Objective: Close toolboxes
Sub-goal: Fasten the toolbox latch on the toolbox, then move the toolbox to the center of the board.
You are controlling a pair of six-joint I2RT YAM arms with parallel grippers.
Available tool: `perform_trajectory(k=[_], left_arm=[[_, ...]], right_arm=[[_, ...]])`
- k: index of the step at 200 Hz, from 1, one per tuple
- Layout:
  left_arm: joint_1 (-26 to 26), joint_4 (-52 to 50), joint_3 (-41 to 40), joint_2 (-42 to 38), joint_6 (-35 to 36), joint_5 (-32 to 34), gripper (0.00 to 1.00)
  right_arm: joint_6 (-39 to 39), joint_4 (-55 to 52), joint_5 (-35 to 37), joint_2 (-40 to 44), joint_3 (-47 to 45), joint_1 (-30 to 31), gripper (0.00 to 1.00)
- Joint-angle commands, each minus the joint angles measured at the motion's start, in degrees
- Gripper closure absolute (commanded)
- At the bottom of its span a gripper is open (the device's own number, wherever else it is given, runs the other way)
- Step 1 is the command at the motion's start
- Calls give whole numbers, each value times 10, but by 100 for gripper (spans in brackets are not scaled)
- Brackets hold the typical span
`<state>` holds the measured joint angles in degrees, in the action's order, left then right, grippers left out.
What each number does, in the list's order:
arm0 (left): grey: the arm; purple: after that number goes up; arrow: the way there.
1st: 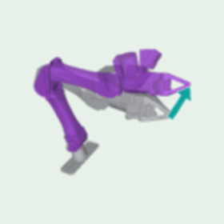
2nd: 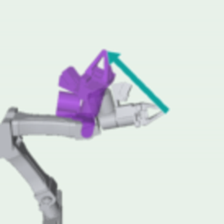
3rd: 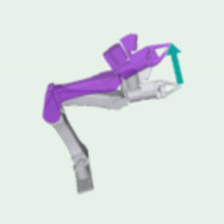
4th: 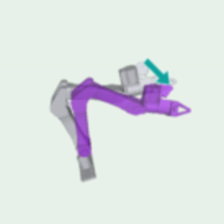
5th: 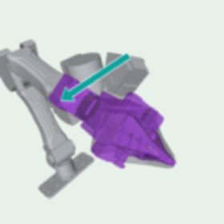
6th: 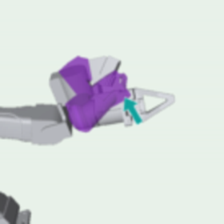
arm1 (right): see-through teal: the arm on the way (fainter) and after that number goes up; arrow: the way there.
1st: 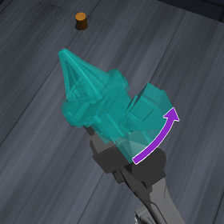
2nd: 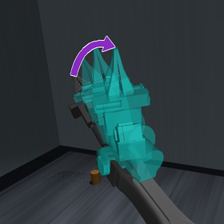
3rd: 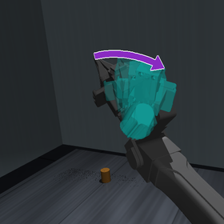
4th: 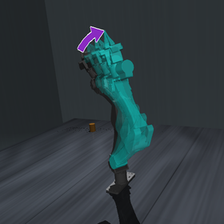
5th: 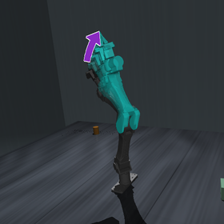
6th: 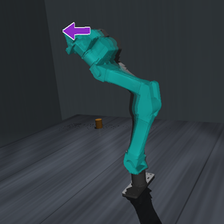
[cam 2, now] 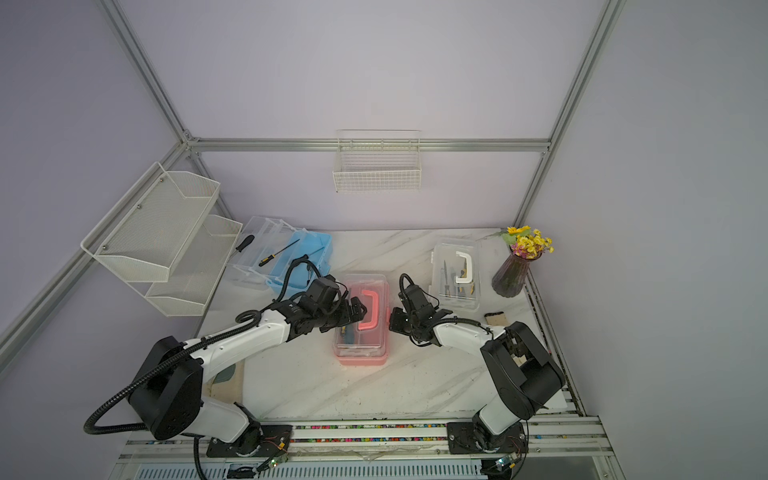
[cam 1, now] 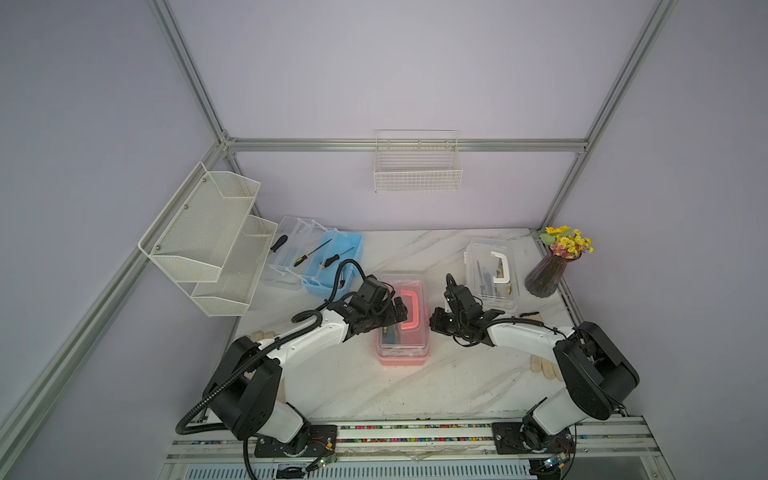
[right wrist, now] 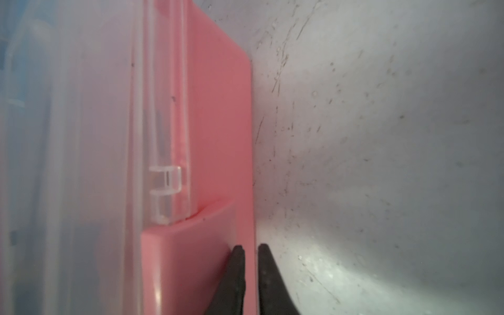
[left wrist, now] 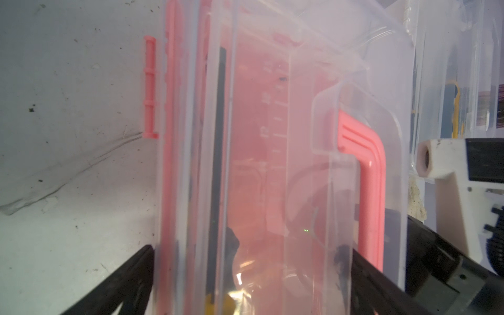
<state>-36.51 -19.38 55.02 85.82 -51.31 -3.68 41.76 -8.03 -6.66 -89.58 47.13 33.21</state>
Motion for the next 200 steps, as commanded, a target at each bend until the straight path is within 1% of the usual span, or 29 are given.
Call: perform_trajectory(k=[1, 12, 25, 41, 49, 53, 65, 98, 107, 123, 144, 181, 200], left_arm=[[-10, 9, 26, 44, -5, -36, 0], [-6, 10, 38, 53, -3, -32, 0], [-2, 10, 56, 64, -2, -26, 0], [2, 12, 74, 73, 0, -12, 0], [7, 13, 87, 81, 2, -11, 0], [10, 13, 95, 85, 5, -12, 0], [19, 13, 121, 102, 15, -14, 0], [42, 9, 216, 183, 45, -45, 0], [47, 7, 246, 208, 52, -57, 0], [59, 5, 293, 249, 63, -74, 0], [70, 3, 361, 303, 77, -97, 0], [78, -7, 476, 388, 99, -109, 1], [78, -7, 531, 432, 109, -114, 1]], right_arm=[[-36, -72, 23, 46, 62, 15, 70], [-42, -106, 40, 61, 78, 15, 64], [-47, -147, 66, 77, 95, 15, 62], [-49, -182, 90, 101, 110, 15, 61], [-50, -205, 93, 108, 113, 15, 61], [-50, -209, 96, 127, 115, 15, 61], [-50, -219, 96, 152, 116, 15, 61], [-61, -265, 122, 187, 139, 7, 61], [-65, -284, 131, 190, 150, -12, 60], [-80, -309, 137, 194, 171, -63, 55], [-110, -350, 146, 173, 210, -131, 50], [-157, -347, 139, 143, 227, -235, 42], [-183, -332, 123, 114, 239, -292, 40]])
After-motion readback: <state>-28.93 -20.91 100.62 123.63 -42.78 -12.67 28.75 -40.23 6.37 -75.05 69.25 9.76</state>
